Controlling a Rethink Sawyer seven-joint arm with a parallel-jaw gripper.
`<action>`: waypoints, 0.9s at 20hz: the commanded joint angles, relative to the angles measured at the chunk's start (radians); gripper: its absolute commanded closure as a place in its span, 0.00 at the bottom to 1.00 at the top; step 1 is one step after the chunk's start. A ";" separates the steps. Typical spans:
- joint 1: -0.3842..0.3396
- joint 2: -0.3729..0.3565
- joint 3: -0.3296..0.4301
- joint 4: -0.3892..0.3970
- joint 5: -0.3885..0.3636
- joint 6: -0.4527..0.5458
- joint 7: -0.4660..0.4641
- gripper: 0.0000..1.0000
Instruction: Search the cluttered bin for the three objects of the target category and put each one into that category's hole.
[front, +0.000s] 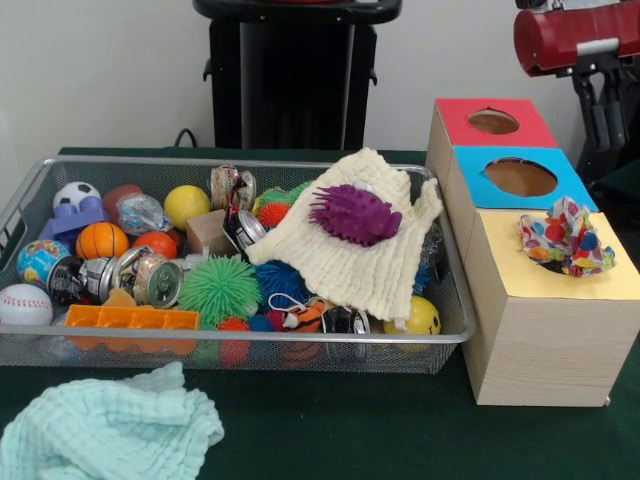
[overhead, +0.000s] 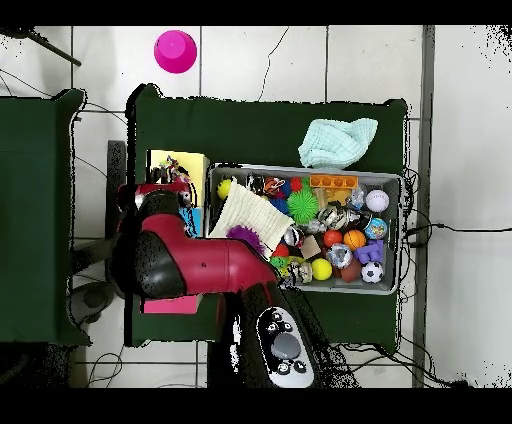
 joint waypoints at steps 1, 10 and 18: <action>0.033 0.051 -0.087 -0.055 0.003 0.161 0.093 1.00; 0.083 0.115 -0.180 -0.133 -0.011 0.194 0.080 1.00; 0.074 0.122 -0.173 -0.136 -0.026 0.185 0.097 1.00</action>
